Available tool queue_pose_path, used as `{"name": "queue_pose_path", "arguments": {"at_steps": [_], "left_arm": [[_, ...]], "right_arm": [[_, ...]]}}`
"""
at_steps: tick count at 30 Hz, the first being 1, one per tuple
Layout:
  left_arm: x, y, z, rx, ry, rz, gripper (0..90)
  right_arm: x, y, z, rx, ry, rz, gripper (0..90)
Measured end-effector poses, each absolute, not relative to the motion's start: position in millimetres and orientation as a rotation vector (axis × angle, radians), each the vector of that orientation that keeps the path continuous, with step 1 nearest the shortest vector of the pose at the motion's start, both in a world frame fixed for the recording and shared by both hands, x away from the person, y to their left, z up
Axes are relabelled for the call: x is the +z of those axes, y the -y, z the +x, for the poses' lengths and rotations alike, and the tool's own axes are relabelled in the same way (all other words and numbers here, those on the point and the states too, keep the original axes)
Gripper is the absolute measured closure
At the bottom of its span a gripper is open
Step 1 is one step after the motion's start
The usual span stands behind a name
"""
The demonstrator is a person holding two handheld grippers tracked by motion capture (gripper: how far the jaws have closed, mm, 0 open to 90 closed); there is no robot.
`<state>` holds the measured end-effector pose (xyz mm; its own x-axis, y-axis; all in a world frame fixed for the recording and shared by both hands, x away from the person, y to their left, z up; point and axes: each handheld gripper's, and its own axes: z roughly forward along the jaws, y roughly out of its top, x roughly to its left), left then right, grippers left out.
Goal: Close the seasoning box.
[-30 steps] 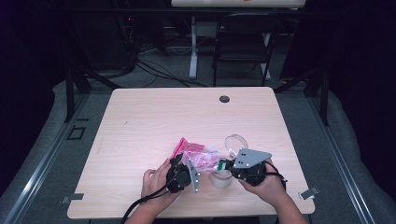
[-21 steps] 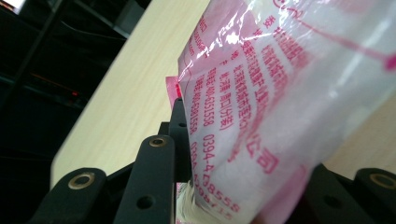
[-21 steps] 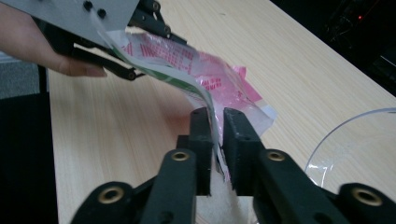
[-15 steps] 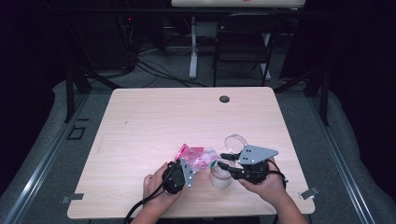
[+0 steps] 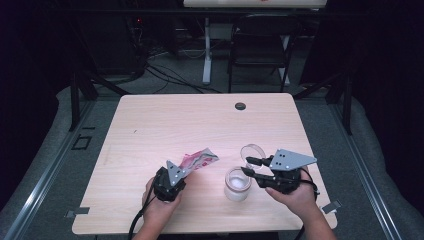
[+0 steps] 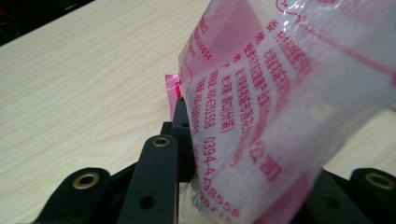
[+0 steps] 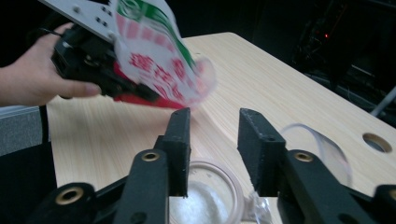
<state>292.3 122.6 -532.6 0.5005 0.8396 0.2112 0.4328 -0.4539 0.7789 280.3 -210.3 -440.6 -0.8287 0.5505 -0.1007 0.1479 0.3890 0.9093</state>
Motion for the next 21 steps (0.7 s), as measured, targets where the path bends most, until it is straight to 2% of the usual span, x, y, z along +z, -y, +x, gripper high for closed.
{"name": "queue_pose_path", "arguments": {"at_steps": [10, 17, 21], "left_arm": [[-530.8, -186.1, 291.1, 0.847, -1.243, 1.984, 73.3], [-538.5, -215.4, 292.9, 0.918, -1.361, 1.942, 73.2], [-545.7, -227.6, 293.2, 0.973, -1.444, 1.908, 73.2]], "right_arm": [[-431.8, 231.9, 280.9, 1.408, -2.23, 0.673, 84.1], [-426.1, 250.8, 282.1, 1.405, -2.162, 0.729, 89.9], [-431.8, 260.7, 288.3, 1.387, -2.123, 0.809, 90.0]]}}
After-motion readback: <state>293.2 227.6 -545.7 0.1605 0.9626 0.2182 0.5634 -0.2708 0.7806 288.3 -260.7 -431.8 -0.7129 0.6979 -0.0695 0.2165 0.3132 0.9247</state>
